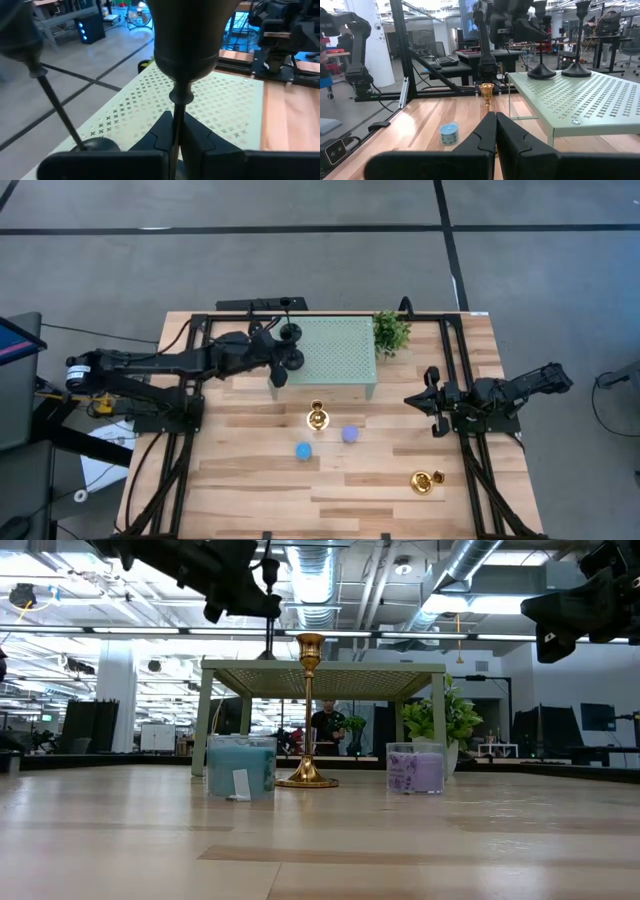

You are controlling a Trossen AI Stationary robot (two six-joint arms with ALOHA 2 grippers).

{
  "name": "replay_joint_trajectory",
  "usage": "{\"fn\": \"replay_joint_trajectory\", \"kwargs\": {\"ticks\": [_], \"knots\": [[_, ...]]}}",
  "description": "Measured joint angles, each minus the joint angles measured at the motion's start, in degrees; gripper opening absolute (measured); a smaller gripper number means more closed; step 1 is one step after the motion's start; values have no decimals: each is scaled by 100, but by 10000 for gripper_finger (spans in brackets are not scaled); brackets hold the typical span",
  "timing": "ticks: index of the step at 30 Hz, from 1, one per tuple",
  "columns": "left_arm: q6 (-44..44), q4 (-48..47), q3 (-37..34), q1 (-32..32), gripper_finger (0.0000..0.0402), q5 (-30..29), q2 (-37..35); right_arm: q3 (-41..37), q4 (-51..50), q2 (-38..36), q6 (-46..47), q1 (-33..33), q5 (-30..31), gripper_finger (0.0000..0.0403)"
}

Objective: Pick & Place candle stick holders
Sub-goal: Put the black candle holder on the shelf

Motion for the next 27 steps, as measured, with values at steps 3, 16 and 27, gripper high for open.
{"fn": "replay_joint_trajectory", "kwargs": {"ticks": [3, 16, 27], "knots": [[-18, -75, 0, 46, 15, 4, 1, 0, -2, 0, -2, -1, 0, 0], [-127, -181, 2, 45, 22, -9, -8, 0, -2, -1, -4, 0, 0, 0], [-100, -210, 2, 44, 90, -678, -3, 0, 0, 0, -4, 0, 0, 0]]}}
